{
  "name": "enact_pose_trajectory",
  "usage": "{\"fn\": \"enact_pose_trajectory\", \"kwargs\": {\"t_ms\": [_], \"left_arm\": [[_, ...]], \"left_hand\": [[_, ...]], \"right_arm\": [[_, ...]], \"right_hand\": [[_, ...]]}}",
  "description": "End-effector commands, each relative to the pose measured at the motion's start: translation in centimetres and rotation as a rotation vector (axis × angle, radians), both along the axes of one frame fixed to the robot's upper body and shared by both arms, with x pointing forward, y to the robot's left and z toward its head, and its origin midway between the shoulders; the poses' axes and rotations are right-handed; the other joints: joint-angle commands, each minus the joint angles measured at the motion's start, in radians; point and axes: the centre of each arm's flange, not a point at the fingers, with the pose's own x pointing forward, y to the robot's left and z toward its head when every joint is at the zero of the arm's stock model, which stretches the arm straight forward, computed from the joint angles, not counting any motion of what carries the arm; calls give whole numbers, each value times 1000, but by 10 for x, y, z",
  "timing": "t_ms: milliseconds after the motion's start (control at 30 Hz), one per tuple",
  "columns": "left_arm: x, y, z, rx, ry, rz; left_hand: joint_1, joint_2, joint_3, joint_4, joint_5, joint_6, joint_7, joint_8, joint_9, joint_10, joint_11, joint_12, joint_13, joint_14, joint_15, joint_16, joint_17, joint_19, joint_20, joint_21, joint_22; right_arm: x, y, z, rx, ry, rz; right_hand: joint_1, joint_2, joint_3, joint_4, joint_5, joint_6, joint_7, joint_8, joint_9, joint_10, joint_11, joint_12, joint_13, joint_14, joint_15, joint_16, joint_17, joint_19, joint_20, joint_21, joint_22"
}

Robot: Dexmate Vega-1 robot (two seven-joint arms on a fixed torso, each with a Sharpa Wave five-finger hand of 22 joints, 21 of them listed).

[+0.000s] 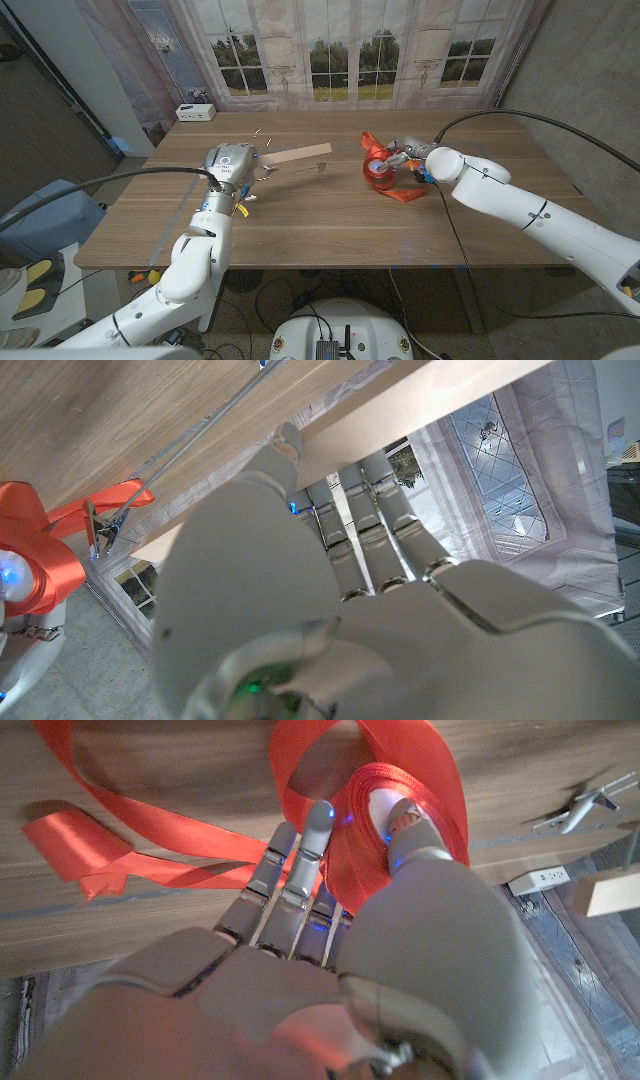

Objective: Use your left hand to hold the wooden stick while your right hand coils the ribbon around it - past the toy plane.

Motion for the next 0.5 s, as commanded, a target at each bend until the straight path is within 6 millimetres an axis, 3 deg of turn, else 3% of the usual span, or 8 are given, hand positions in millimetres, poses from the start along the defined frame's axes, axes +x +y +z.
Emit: {"fn": "enact_pose_trajectory", "kwargs": {"t_ms": [33,500], "left_arm": [[13,1,1,-13,2,-14],[31,3,1,-44,-8,-70]], "left_hand": [[45,61,23,13,5,42,-31,6,36,39,-27,-2,4,89,-202,5,4,-4,-58,8,2],[43,59,27,12,5,45,-29,5,36,43,-27,-7,6,93,-202,0,11,-10,-58,22,-1]], "right_arm": [[-15,-22,17,252,-211,-1],[-31,-16,58,269,-370,-141]], "right_hand": [[63,62,22,9,14,236,125,10,13,290,38,305,161,8,-19,9,5,7,11,12,6],[69,34,22,-6,32,272,133,26,34,324,36,329,175,43,-19,36,25,55,19,58,10]]}}
